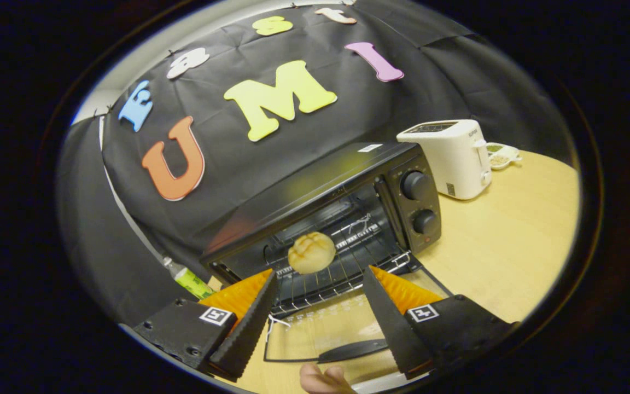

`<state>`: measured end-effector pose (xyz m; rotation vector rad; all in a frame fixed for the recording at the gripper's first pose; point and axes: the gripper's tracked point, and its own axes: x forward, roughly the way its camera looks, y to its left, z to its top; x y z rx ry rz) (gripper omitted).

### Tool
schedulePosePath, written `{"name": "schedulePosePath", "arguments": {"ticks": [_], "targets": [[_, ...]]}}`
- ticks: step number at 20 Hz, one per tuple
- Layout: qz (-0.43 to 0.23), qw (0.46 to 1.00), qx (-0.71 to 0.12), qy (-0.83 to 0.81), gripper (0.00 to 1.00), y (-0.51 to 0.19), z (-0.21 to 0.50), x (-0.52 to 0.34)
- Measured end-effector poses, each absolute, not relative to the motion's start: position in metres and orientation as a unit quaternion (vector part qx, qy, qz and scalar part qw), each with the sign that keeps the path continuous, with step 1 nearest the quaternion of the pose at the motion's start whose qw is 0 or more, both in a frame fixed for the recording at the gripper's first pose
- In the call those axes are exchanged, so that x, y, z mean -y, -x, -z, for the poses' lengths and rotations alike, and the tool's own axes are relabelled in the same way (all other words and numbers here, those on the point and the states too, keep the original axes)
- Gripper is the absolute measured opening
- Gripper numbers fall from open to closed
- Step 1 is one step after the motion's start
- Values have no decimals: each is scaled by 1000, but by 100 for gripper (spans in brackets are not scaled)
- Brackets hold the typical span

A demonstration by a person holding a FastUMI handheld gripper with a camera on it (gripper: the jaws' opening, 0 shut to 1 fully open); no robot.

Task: Open the toaster oven, put the food inside, and close the toaster oven door.

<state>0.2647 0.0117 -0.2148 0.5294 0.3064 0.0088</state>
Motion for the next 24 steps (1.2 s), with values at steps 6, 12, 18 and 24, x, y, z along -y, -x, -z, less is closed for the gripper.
{"name": "schedulePosePath", "arguments": {"ticks": [6,12,18,24], "targets": [[-3,957,-237,-170,100,-223,235,-9],[-33,941,-330,-66,100,-187,269,-26],[-51,922,-377,-67,100,-172,297,-39],[-41,913,-399,-76,100,-182,317,-40]]}}
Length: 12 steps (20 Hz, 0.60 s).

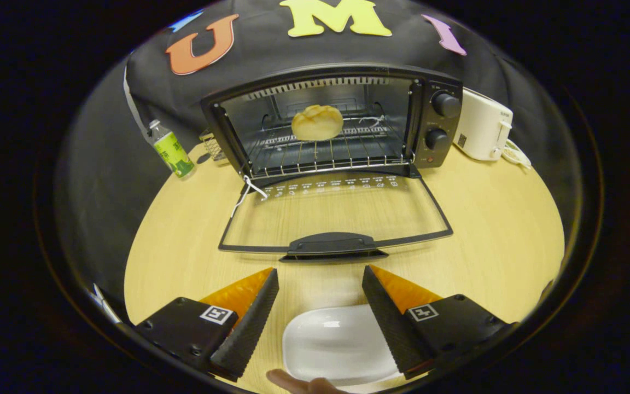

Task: Open the toaster oven, put the food inside, and close the toaster oven door.

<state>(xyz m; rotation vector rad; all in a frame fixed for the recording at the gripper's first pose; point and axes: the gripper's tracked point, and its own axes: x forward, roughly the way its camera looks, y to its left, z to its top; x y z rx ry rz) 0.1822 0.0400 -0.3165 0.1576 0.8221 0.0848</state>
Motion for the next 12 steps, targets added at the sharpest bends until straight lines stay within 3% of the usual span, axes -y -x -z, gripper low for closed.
{"name": "schedulePosePath", "arguments": {"ticks": [12], "targets": [[0,918,-396,-34,100,-197,319,-37]]}}
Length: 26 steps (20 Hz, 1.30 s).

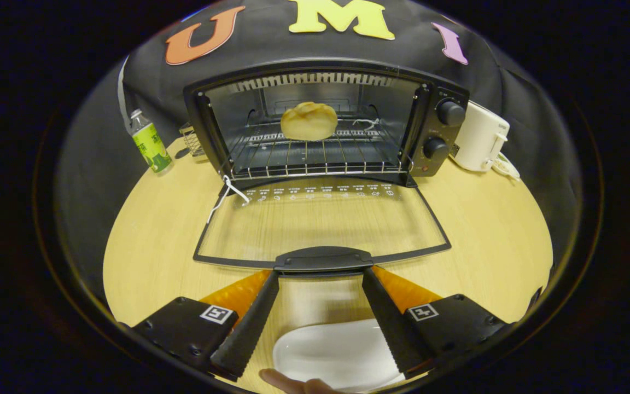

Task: Open the toaster oven, put the food inside, and close the toaster oven door.

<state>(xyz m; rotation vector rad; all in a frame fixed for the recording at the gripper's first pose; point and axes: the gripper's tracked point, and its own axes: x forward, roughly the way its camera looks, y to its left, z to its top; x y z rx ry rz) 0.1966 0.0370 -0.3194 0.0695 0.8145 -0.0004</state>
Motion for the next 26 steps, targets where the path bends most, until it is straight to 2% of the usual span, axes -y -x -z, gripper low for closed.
{"name": "schedulePosePath", "arguments": {"ticks": [15,26], "targets": [[2,935,-349,-57,100,-198,281,-35],[2,980,-196,-39,100,-224,218,-35]]}}
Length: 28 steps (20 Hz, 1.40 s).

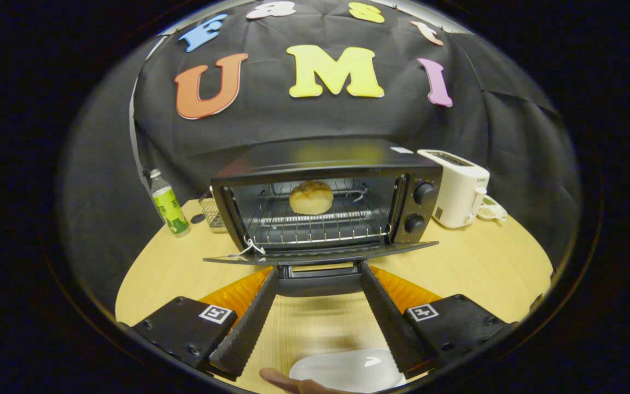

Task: Open the toaster oven, put the food inside, and close the toaster oven door.

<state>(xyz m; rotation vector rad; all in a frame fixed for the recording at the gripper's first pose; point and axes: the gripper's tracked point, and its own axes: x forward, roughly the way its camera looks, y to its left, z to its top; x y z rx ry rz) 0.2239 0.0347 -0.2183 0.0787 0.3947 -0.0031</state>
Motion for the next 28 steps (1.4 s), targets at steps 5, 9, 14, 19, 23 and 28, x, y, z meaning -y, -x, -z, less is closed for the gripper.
{"name": "schedulePosePath", "arguments": {"ticks": [5,9,14,19,23,28], "targets": [[-2,990,-140,-25,100,-239,200,-36],[-11,995,-96,-38,100,-250,185,-39],[-42,992,-60,-100,100,-245,165,-47],[-31,993,-65,-96,100,-223,153,-34],[-35,995,-53,-78,100,-197,129,-23],[-20,998,-15,-55,100,-158,81,-7]]}}
